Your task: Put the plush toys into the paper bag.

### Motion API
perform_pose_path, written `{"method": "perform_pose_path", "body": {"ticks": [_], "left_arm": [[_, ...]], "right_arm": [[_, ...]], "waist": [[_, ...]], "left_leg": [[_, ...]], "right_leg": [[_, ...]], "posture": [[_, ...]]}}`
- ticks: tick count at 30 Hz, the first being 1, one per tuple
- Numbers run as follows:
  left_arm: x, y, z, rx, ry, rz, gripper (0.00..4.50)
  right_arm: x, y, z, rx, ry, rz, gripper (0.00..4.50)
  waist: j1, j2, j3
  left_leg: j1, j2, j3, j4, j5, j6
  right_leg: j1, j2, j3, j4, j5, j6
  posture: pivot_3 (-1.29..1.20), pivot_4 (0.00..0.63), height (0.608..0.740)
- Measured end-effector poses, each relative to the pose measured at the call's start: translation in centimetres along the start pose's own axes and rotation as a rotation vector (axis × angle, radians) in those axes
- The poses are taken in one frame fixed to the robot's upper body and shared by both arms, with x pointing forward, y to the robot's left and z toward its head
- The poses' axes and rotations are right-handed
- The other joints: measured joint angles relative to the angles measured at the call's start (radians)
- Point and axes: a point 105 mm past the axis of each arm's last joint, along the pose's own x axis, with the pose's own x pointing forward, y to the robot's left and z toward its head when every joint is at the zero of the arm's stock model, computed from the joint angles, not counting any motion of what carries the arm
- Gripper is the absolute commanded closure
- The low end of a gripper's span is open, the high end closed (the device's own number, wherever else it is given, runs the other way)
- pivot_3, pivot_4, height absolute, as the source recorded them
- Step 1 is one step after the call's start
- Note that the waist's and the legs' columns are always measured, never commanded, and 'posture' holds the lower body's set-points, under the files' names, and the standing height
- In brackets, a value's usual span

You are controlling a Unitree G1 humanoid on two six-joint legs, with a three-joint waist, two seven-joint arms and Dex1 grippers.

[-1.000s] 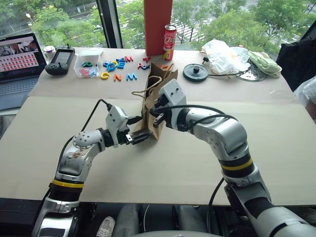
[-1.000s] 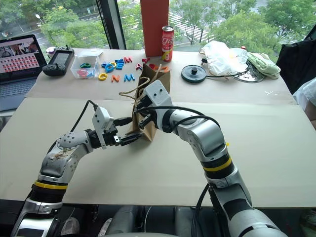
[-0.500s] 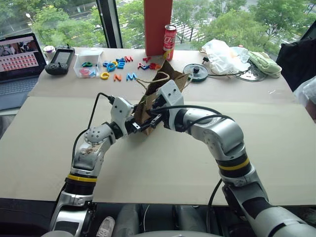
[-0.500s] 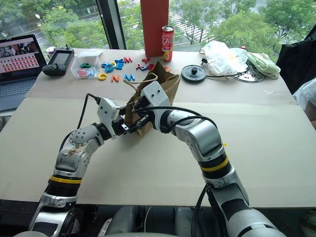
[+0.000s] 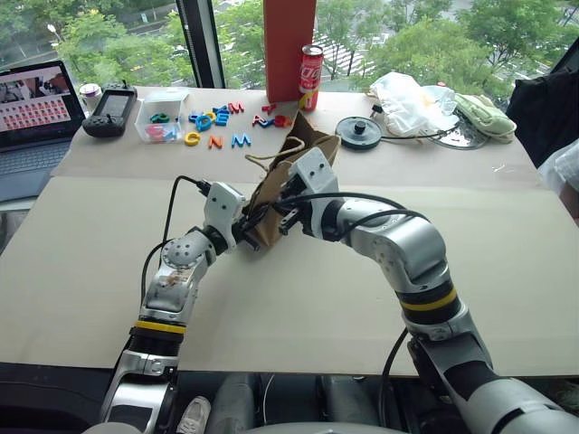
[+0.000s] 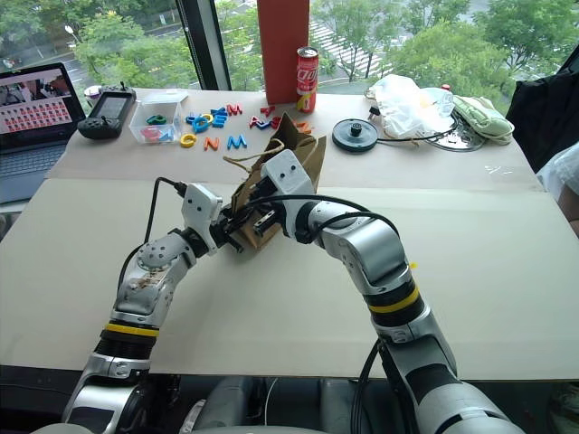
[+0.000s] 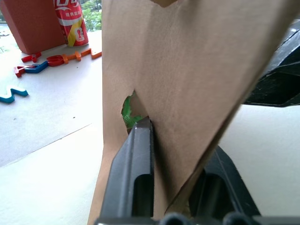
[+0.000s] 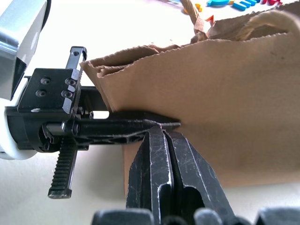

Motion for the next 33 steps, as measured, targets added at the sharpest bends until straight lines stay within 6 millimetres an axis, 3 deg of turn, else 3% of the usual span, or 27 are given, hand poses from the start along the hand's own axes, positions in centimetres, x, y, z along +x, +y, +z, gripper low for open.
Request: {"method": "perform_pose_path", "body": {"ticks": [7,11,16,18,20,23,27,33], "left_arm": [[0.0,0.2,0.3,-0.002,-0.028,0.018,4.30],[-0.2,0.6,0.7,-0.014,-0.056,0.032,4.30],[-1.2,1.0,1.3,-0.030,-0.086,-0.004,4.30],[-2.7,1.5,2.4,-0.029,-0.116,-0.063,4.30],[-3.5,2.3,3.1,-0.018,-0.131,-0.060,4.30],[-4.6,2.1,4.0,-0.009,-0.125,-0.161,4.30],[-8.2,0.7,4.8,-0.066,-0.015,-0.505,4.30],[-10.0,0.4,4.0,-0.167,0.095,-0.725,4.30]], "right_arm": [[-1.6,-2.1,-1.3,-0.011,0.040,-0.038,4.50],[-3.3,-4.0,-0.4,-0.035,-0.008,-0.070,4.50],[-6.7,-4.9,0.1,-0.044,-0.078,-0.014,4.50],[-9.5,-6.5,-0.4,-0.036,-0.079,-0.018,4.50],[-10.5,-7.2,-0.3,-0.037,-0.086,-0.035,4.50],[-12.1,-7.1,-0.7,-0.052,-0.067,0.024,4.50],[-15.1,-6.1,0.5,-0.057,-0.128,0.191,4.50],[-16.4,-5.7,0.9,-0.062,-0.156,0.291,4.50]], "waist": [[0.001,0.000,0.000],[0.002,0.000,0.000],[0.001,0.000,0.000],[0.001,0.000,0.000],[0.001,0.000,0.000],[-0.001,0.000,0.000],[-0.005,0.000,0.001],[0.003,0.000,0.001]], "left_leg": [[0.000,0.000,0.000,0.000,0.000,0.000],[0.000,0.000,0.000,0.000,0.000,0.000],[-0.001,0.000,0.000,0.000,0.000,0.000],[0.000,0.000,0.000,0.000,0.000,0.000],[0.000,0.000,0.000,0.000,0.000,0.000],[0.001,0.001,0.000,0.000,0.000,0.000],[0.003,0.002,0.001,0.000,0.000,0.000],[0.003,0.001,0.002,0.000,0.000,0.000]], "right_leg": [[0.000,0.000,0.000,-0.001,0.000,0.000],[0.000,0.000,0.000,-0.001,0.000,0.000],[0.000,0.000,0.000,-0.002,0.000,0.000],[0.001,0.000,0.000,-0.002,0.000,0.000],[0.001,0.000,0.000,-0.002,0.000,0.000],[0.002,0.000,0.000,-0.002,0.000,0.000],[0.002,0.002,0.001,-0.002,0.000,0.000],[0.002,0.001,0.001,-0.003,-0.001,0.000]], "posture": [[0.00,0.150,0.739],[0.00,0.150,0.739],[0.00,0.150,0.739],[0.00,0.150,0.739],[0.00,0.150,0.739],[0.00,0.150,0.739],[0.00,0.150,0.739],[0.00,0.150,0.739]]}}
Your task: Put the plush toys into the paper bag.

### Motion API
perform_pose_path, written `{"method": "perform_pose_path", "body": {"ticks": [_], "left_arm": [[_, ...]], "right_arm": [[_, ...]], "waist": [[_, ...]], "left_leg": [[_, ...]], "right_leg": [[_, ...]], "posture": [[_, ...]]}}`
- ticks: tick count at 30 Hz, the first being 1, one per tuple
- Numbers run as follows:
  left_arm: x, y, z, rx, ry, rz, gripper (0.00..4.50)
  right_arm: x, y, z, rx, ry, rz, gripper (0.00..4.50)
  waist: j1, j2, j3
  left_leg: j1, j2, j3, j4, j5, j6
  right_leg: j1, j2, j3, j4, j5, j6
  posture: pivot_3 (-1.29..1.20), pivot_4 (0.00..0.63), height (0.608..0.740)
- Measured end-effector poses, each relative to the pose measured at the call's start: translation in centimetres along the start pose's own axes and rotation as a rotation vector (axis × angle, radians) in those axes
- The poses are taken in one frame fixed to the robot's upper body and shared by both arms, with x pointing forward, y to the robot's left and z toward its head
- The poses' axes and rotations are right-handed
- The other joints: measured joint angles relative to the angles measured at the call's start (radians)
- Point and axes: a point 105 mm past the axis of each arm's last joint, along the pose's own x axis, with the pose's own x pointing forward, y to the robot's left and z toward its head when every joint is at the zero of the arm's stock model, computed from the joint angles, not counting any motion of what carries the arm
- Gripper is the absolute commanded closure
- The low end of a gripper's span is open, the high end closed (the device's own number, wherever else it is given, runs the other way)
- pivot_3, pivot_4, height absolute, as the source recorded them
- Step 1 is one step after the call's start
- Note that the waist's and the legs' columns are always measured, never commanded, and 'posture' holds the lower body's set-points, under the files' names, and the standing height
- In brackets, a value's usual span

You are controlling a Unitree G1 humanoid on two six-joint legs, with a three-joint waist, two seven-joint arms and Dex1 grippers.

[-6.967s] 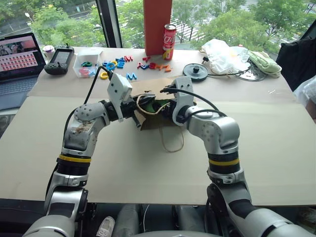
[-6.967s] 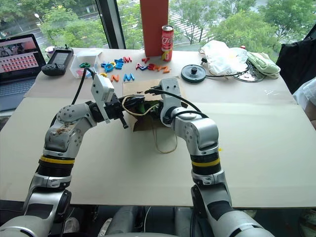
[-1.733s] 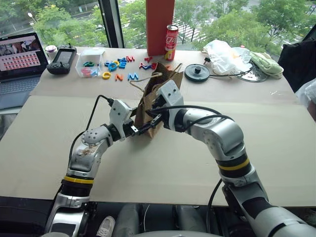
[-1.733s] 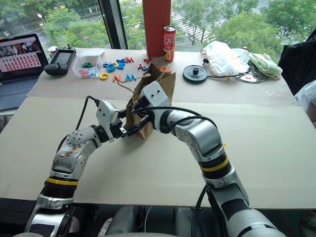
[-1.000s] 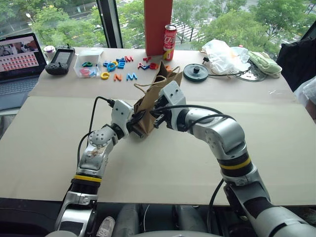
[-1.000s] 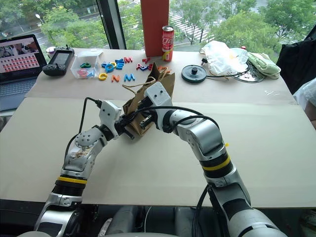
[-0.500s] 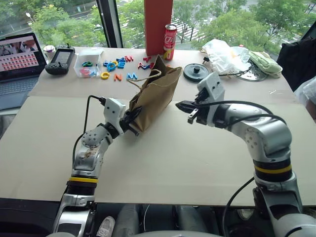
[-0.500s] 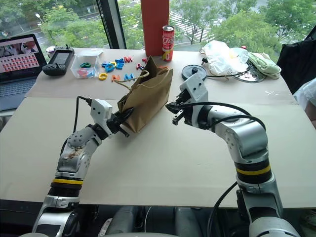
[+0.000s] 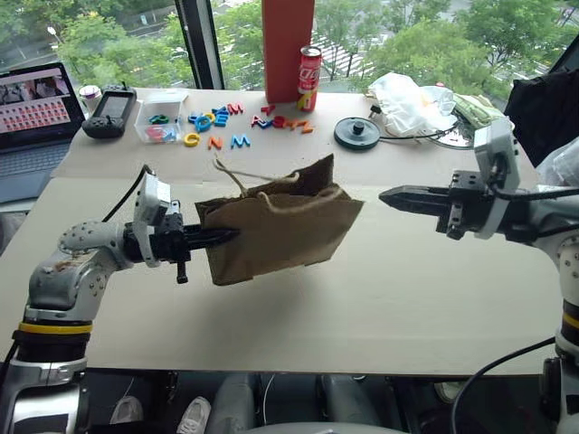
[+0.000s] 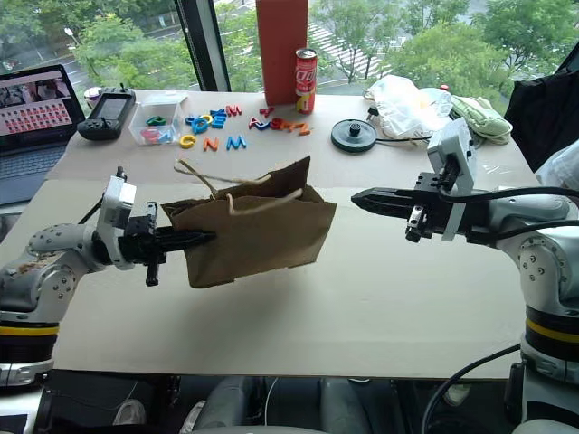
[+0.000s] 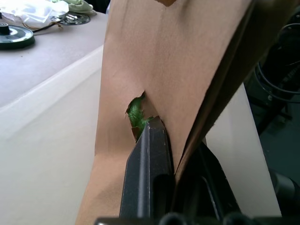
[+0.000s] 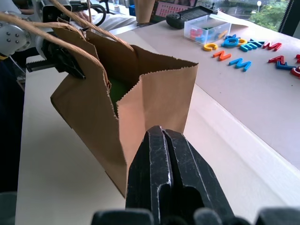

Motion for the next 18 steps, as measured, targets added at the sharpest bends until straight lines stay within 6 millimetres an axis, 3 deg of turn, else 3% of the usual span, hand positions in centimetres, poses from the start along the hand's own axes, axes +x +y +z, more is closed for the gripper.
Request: {"method": "perform_pose_path", "body": {"ticks": [11,17,18], "left_arm": [[3.7,0.7,-2.9,0.092,0.024,-0.125,4.30],[4.6,1.3,-4.1,0.124,0.048,-0.157,4.30],[4.6,1.4,-4.2,0.126,0.052,-0.156,4.04]], "right_arm": [[0.0,-0.3,-0.8,0.011,0.048,0.075,4.50],[-0.3,-1.1,-1.4,0.020,0.070,0.058,4.50],[-0.3,-1.2,-1.4,0.019,0.074,0.056,4.50]], "waist": [[0.006,0.000,0.000],[0.008,0.000,0.000],[0.009,0.000,0.000]], "left_leg": [[-0.002,-0.001,0.000,0.001,0.000,0.000],[-0.002,-0.001,0.000,0.001,0.000,0.000],[-0.002,-0.001,0.000,0.001,0.000,0.000]], "right_leg": [[-0.001,0.000,0.000,0.000,0.000,0.000],[-0.001,0.000,0.000,0.000,0.000,0.000],[-0.001,0.000,0.000,0.000,0.000,0.000]], "posture": [[0.00,0.150,0.739],[0.00,0.150,0.739],[0.00,0.150,0.739]]}}
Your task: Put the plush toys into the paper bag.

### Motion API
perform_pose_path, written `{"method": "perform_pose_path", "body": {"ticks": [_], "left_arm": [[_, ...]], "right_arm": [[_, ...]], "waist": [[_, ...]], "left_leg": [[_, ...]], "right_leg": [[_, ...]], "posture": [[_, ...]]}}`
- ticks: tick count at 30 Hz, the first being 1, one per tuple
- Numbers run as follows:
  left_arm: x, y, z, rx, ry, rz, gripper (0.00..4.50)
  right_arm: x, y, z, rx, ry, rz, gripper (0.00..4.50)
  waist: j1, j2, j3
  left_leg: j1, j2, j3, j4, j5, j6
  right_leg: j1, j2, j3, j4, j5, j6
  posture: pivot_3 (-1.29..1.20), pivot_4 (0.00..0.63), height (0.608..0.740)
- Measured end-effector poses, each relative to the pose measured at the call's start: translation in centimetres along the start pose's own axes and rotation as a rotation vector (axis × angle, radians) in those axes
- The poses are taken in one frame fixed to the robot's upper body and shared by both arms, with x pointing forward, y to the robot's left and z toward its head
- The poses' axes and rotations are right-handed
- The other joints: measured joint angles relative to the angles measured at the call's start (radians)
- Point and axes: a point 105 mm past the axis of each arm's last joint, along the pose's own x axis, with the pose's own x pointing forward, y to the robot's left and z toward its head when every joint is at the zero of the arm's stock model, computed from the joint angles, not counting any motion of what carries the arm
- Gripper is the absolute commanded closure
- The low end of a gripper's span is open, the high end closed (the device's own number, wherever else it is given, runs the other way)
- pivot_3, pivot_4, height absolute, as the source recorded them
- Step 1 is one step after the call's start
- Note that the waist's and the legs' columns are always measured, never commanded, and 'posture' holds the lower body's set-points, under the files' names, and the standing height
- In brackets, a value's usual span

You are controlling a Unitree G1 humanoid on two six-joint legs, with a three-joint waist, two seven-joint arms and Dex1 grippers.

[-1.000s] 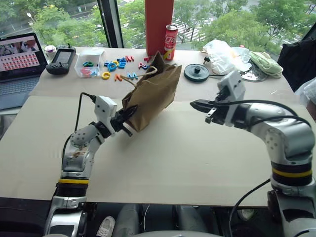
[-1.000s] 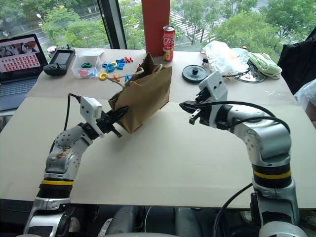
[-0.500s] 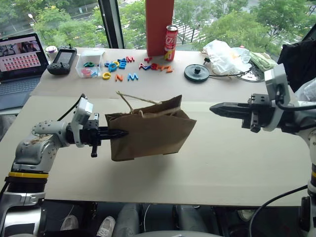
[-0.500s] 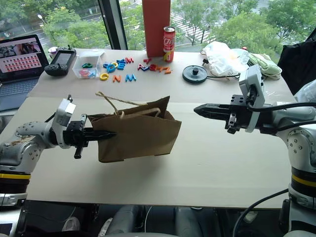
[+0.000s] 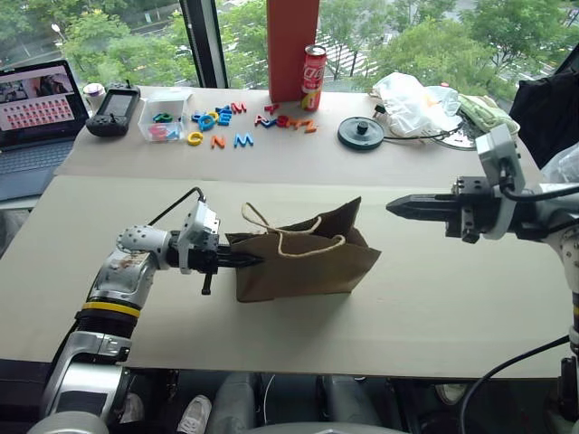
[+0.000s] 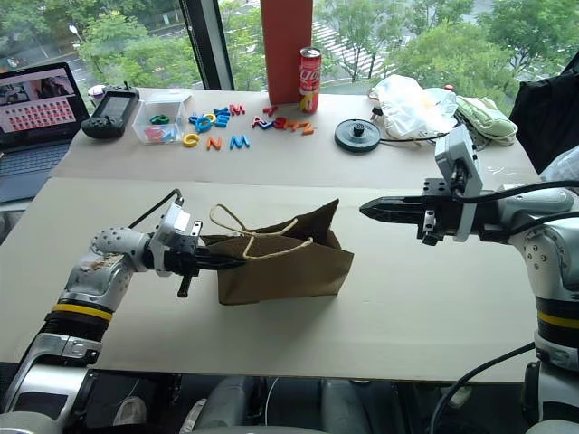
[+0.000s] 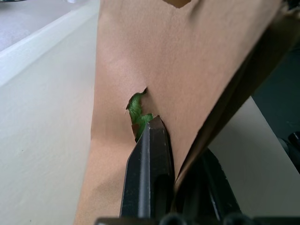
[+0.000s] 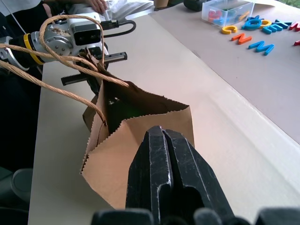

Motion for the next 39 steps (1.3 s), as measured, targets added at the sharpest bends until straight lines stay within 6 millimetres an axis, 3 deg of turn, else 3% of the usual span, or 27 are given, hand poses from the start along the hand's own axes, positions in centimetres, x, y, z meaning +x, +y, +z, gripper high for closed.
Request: {"method": "perform_pose_path", "body": {"ticks": [3,9,12,18,24,31,36,39], "left_arm": [[0.4,1.0,-0.3,0.026,0.012,0.023,3.34],[0.5,2.1,0.1,0.054,0.024,0.036,0.98],[0.5,2.0,0.1,0.050,0.028,0.028,0.09],[-0.3,1.8,0.4,0.024,0.064,0.025,0.09],[-2.7,1.1,4.3,0.062,0.101,0.066,0.09],[-5.8,-1.0,8.7,0.013,0.137,0.061,0.09],[-7.3,-0.6,12.3,0.020,0.035,0.126,0.09],[-7.7,-0.5,12.7,0.003,0.005,0.150,0.09]], "right_arm": [[0.0,-0.1,-0.2,-0.013,0.012,-0.007,4.50],[0.0,-0.2,-0.6,-0.008,0.025,-0.019,4.50],[0.0,-0.2,-0.7,-0.005,0.027,-0.021,4.50],[0.0,-0.3,-0.8,-0.012,0.032,-0.026,4.50],[-0.1,-0.4,-0.8,-0.032,0.051,-0.037,4.50],[-0.5,-0.3,-0.6,-0.062,0.082,-0.046,4.50],[-0.5,0.1,-0.2,-0.084,0.084,-0.024,4.50],[-0.3,0.8,-0.2,-0.085,0.075,0.008,4.50]], "waist": [[0.003,0.000,0.000],[0.006,0.000,0.000],[0.005,0.000,0.000],[0.003,0.000,0.000],[0.001,0.000,0.000],[-0.002,0.000,0.000],[0.000,0.000,0.000],[0.000,0.000,0.000]], "left_leg": [[0.000,0.000,0.000,0.001,0.000,0.000],[-0.001,0.000,0.000,0.001,-0.001,0.001],[-0.001,0.000,0.000,0.001,-0.001,0.001],[0.000,0.000,0.000,0.001,-0.001,0.001],[0.000,0.001,-0.001,0.001,-0.001,0.001],[0.000,0.001,0.000,0.001,-0.001,0.001],[0.001,0.001,0.000,0.001,-0.001,0.001],[0.000,0.001,0.000,0.001,-0.001,0.001]], "right_leg": [[0.000,0.000,0.000,0.000,0.000,0.000],[0.000,0.000,0.000,0.000,0.000,0.000],[0.000,0.000,0.000,0.000,0.000,0.000],[0.000,0.000,0.000,0.001,0.000,0.000],[0.000,0.000,0.000,0.001,0.000,0.000],[0.000,0.001,0.000,0.001,0.000,0.000],[0.000,0.001,0.000,0.001,0.000,0.000],[0.000,0.001,0.000,0.001,0.000,0.000]], "posture": [[0.00,0.150,0.739],[0.00,0.150,0.739],[0.00,0.150,0.739],[0.00,0.150,0.739],[0.00,0.150,0.739],[0.00,0.150,0.739],[0.00,0.150,0.739],[0.00,0.150,0.739]]}}
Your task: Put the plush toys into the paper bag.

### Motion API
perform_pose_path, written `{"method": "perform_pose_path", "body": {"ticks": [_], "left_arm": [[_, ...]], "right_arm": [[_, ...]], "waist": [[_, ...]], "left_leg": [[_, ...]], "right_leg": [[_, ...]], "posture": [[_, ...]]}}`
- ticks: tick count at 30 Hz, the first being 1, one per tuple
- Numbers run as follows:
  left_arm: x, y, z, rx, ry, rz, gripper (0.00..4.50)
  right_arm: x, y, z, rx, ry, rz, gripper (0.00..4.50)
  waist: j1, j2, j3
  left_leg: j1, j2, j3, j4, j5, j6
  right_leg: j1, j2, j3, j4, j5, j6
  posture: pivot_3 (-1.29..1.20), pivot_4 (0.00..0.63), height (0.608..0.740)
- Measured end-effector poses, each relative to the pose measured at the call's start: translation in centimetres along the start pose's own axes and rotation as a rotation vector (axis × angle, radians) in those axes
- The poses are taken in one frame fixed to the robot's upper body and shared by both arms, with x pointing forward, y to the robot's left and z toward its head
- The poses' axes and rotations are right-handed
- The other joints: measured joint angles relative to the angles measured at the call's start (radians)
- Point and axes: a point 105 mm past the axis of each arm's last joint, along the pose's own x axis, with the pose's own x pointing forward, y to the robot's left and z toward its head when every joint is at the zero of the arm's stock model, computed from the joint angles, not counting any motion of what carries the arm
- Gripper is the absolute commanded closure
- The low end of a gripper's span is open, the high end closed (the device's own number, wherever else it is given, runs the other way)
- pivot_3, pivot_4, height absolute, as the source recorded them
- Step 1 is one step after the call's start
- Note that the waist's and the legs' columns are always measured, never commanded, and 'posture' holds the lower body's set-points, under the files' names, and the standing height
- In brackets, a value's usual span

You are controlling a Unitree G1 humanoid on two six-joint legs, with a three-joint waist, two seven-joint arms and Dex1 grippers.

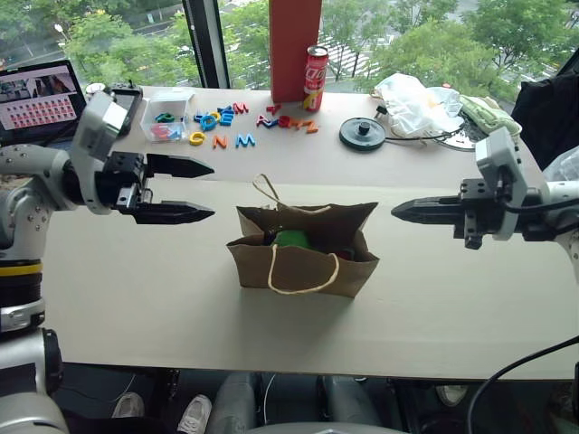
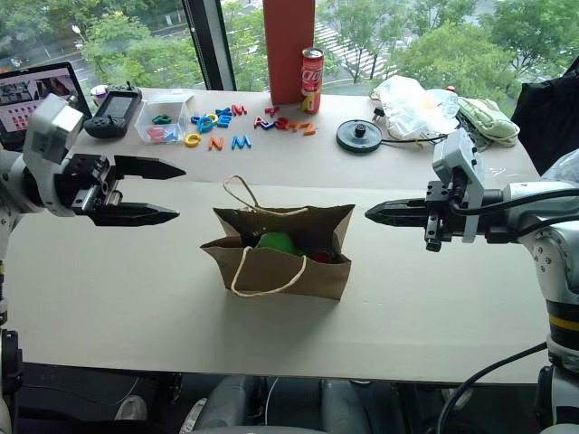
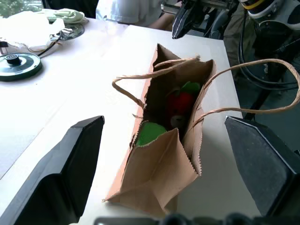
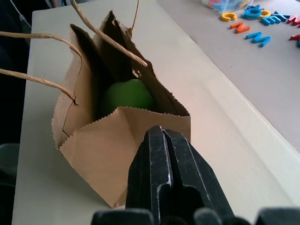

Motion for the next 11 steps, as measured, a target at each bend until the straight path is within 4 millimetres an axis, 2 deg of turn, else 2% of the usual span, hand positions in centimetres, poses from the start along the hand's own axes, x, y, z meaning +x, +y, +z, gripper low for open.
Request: {"method": "perform_pose_path", "body": {"ticks": [5,11], "left_arm": [[0.06,-0.26,-0.98,-0.033,0.004,-0.005,0.09],[0.07,-0.29,-0.97,-0.033,0.003,-0.006,0.09]], "right_arm": [[0.07,0.20,-0.15,0.005,0.000,0.009,4.50],[0.11,0.18,-0.18,0.005,0.000,0.009,4.50]], "waist": [[0.000,0.000,0.000],[0.000,0.000,0.000]], "left_leg": [[0.000,0.000,0.001,0.000,0.000,0.000],[0.000,0.000,0.001,0.000,0.000,0.000]], "right_leg": [[0.000,0.000,0.000,0.000,0.000,0.000],[0.000,0.000,0.000,0.000,0.000,0.000]], "posture": [[0.00,0.150,0.739],[0.00,0.150,0.739]]}}
